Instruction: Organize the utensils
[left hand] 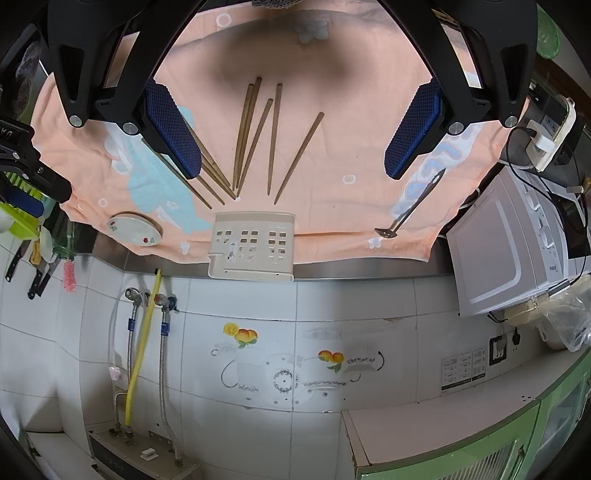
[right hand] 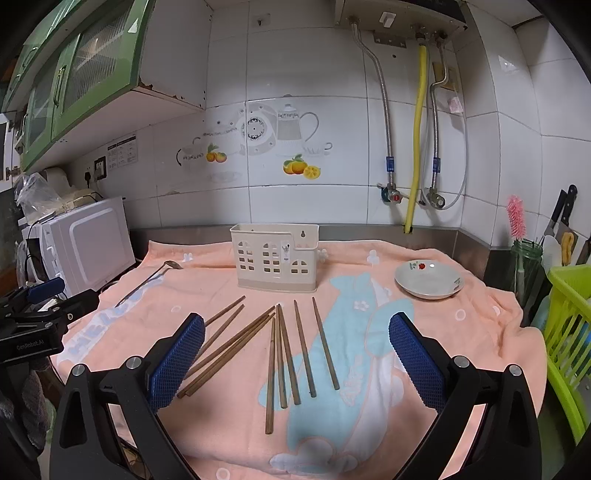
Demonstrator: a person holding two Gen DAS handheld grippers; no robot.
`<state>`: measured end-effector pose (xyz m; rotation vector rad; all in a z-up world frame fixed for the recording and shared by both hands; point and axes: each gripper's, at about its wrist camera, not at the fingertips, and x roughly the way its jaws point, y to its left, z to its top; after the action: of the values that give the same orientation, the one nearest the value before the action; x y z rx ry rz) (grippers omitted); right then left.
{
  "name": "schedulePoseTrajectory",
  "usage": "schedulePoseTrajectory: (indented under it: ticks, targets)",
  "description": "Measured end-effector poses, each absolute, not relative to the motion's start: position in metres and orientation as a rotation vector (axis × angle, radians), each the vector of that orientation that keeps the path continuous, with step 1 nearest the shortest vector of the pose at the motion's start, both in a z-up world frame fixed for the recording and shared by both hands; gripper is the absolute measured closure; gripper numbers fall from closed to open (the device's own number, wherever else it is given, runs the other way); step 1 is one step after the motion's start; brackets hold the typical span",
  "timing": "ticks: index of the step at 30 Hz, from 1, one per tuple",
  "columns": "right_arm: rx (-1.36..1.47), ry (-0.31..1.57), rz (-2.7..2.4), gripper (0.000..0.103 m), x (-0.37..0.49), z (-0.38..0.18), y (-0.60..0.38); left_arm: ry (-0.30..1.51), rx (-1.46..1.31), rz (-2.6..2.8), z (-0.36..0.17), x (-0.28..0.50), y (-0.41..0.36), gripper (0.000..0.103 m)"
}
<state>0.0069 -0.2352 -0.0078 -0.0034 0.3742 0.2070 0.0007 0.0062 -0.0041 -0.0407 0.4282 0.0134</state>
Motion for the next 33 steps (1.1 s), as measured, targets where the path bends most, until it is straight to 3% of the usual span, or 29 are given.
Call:
schedulePoseTrajectory:
  ticks: [33]
  targets:
    - [-0.025, 0.491, 0.222, 0.006, 0.044, -0.043, -0.229, 0.552, -0.056, -0.004, -0.039, 0.038, 0.012, 0.005]
